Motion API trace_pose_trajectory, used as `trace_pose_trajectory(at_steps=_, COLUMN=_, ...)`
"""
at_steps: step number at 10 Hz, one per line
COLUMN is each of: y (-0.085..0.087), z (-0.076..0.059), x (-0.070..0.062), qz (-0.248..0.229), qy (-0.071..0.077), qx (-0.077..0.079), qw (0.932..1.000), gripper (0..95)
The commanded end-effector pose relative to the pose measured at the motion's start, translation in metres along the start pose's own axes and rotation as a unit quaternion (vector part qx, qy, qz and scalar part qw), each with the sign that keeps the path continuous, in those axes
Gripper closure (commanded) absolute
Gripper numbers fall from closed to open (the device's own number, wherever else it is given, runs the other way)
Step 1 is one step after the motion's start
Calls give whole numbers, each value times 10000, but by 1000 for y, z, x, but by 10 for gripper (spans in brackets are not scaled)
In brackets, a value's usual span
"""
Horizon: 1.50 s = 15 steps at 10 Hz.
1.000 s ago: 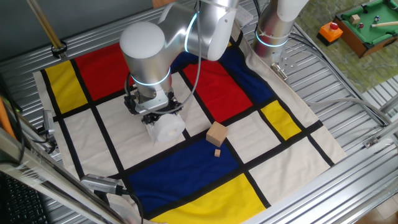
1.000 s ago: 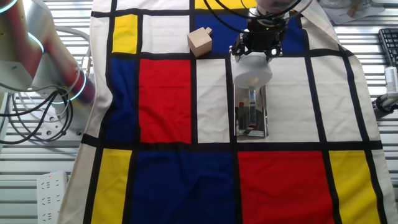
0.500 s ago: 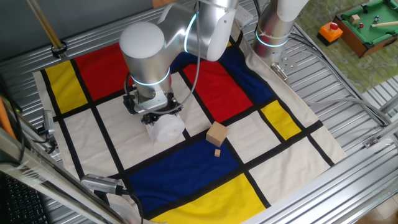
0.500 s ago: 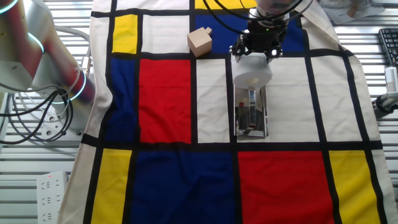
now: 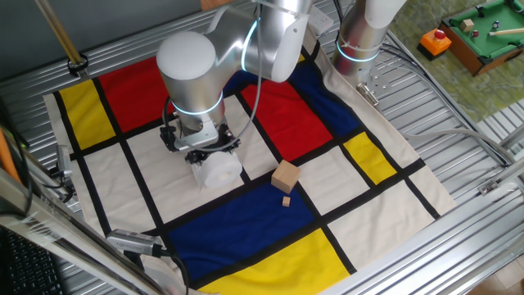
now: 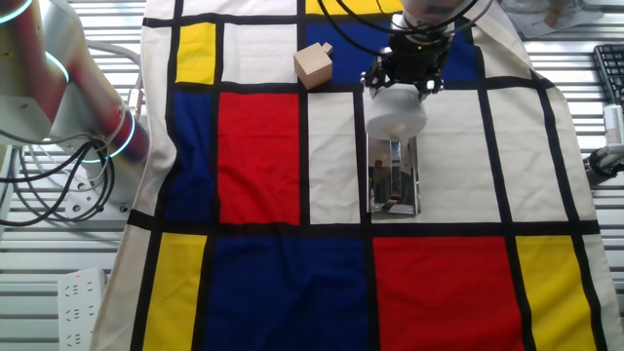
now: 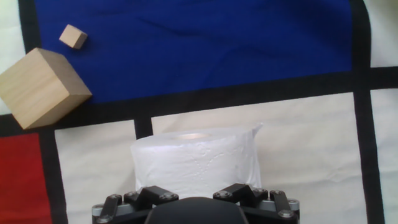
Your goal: Put the toilet paper on its holder
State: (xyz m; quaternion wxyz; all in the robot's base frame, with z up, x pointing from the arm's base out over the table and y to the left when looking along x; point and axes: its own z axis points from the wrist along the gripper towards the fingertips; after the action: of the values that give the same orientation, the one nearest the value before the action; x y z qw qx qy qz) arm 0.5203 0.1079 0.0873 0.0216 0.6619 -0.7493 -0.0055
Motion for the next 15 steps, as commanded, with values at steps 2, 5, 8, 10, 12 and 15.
trace_pose_trajectory(at_steps=2, y=1, z=-1, x=1, qz=289, qy=-81, qx=46, qw=9995, gripper=950)
trace_pose_trajectory(at_steps=5, y=1, z=-1, x=1, qz=289, qy=-104, qx=108, qw=9995, gripper=950)
trace_pose_trajectory(at_steps=8, y=-2, z=1, x=1, qz=198, qy=-35, qx=173, qw=9996, gripper=950)
trace_pose_trajectory(at_steps=10, y=-3, z=4, x=1, qz=210, qy=-70, qx=206, qw=9995, gripper=950)
trace_pose_trajectory(at_steps=12, y=-6, z=3, x=0, qz=214, qy=-40, qx=205, qw=9996, gripper=950)
trace_pose_trajectory(at_steps=15, y=-7, z=3, x=0, qz=243, qy=-36, qx=219, qw=9995, gripper=950)
